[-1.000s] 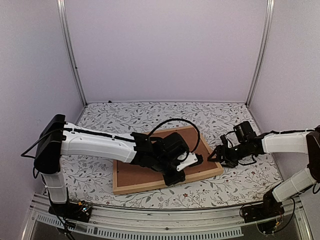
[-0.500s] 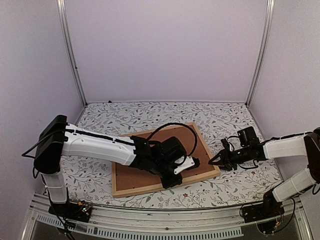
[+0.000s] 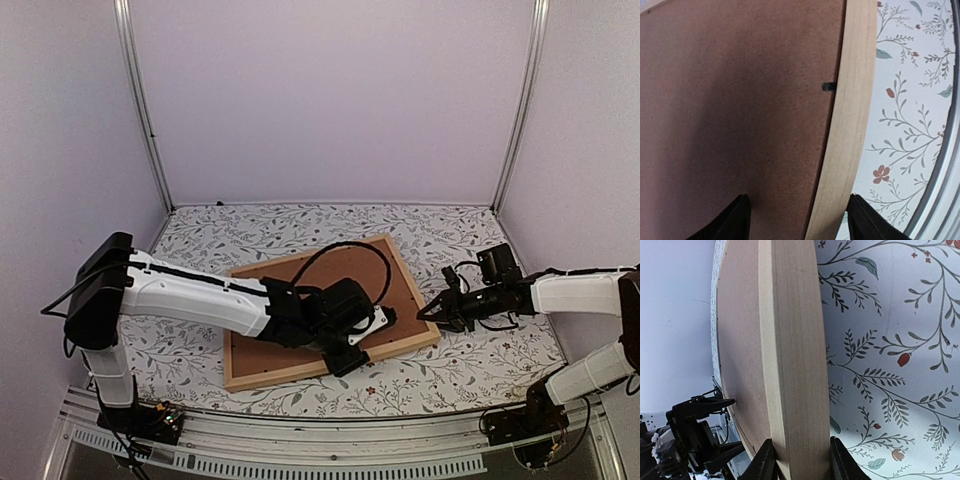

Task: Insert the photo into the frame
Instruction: Pick up the photo frame from the center of the board, then pass from the right arm to the left

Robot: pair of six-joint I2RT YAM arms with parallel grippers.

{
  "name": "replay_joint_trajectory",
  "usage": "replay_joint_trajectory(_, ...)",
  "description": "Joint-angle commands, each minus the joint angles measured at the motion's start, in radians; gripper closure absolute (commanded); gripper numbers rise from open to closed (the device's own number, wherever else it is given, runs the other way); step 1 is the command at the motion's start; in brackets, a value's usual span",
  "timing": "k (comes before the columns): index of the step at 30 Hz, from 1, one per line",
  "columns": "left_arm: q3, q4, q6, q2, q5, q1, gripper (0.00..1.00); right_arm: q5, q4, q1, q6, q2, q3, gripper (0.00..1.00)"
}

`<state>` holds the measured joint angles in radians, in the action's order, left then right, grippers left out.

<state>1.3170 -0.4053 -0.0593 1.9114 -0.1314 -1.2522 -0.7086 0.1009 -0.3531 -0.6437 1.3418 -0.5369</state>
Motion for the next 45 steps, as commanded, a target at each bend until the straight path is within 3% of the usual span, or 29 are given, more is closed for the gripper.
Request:
replay_joint_trajectory(1,0.01,0.006,0.03,-0.015,-0.23,-0.059,0.28,-0.057,0.015,0.003,-0.034,-0.033,-0.094,0.94)
replay_joint_trajectory(9,0.035,-0.021,0.091,0.039,-0.565,-0.143,0.22,-0.106,0.084,0.002,-0.031,-0.031,-0.177,0.96)
replay_joint_trajectory(15,0.03,-0.036,0.115,0.075,-0.697,-0.163,0.24,-0.114,0.14,0.002,-0.002,-0.011,-0.223,0.96)
replay_joint_trajectory(25,0.041,-0.059,0.133,0.064,-0.741,-0.17,0.53,-0.103,0.151,0.003,0.014,0.01,-0.235,0.9)
replay_joint_trajectory(31,0.068,-0.061,0.16,0.052,-0.776,-0.173,0.66,-0.094,0.162,0.003,0.014,0.011,-0.244,0.84)
replay_joint_trajectory(34,0.076,-0.059,0.174,0.045,-0.799,-0.173,0.72,-0.091,0.171,0.002,0.02,0.015,-0.244,0.79)
replay_joint_trajectory(40,0.09,-0.031,0.232,0.016,-0.842,-0.172,0.83,-0.081,0.183,0.004,0.035,0.023,-0.239,0.56)
replay_joint_trajectory(45,0.098,0.004,0.277,-0.006,-0.861,-0.169,0.89,-0.058,0.208,0.006,0.053,0.022,-0.244,0.48)
